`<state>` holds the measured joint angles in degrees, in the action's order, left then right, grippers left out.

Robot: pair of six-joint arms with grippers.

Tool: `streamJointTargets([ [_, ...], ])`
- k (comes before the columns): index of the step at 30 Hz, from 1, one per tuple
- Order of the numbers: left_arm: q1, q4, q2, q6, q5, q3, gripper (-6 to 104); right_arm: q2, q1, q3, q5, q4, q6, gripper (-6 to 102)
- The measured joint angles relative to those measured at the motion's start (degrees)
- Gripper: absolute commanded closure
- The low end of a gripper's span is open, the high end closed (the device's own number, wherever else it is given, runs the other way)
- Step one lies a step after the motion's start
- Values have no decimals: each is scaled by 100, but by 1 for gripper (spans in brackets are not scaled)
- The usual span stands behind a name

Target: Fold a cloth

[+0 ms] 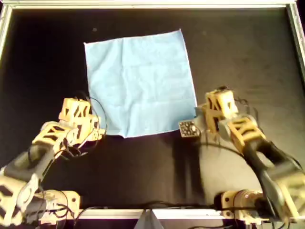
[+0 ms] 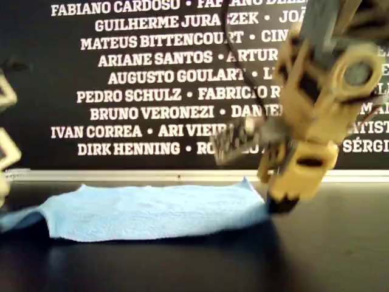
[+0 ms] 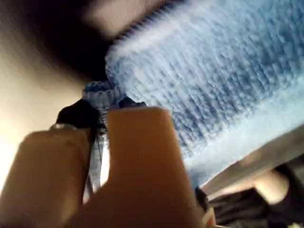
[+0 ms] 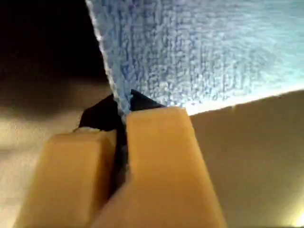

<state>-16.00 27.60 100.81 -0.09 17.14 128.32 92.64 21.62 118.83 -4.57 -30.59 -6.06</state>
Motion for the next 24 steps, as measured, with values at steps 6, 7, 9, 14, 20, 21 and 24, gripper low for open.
streamJointTargets([
  [6, -9, 0, 1046, 0, 0, 422, 99, 1318, -62, 1037, 0, 0, 35, 95],
  [7, -9, 0, 1213, 0, -26, 580, 99, 1477, -105, 1134, 0, 0, 44, 95],
  [9, -9, 0, 1538, 0, -237, 896, 99, 1723, -211, 1274, 0, -18, 53, 95],
  [14, 9, 0, 2241, 299, -896, 1389, 99, 2092, -360, 1582, -79, -18, 53, 95],
  [20, 18, 0, 2830, 501, -1301, 1485, 99, 2303, -413, 1811, -88, -18, 53, 95],
  [21, 18, 0, 2874, 501, -1327, 1485, 99, 2338, -422, 1811, -88, -18, 53, 95],
  [24, 18, 0, 2918, 501, -1362, 1485, 99, 2426, -422, 1802, -88, -18, 53, 95],
])
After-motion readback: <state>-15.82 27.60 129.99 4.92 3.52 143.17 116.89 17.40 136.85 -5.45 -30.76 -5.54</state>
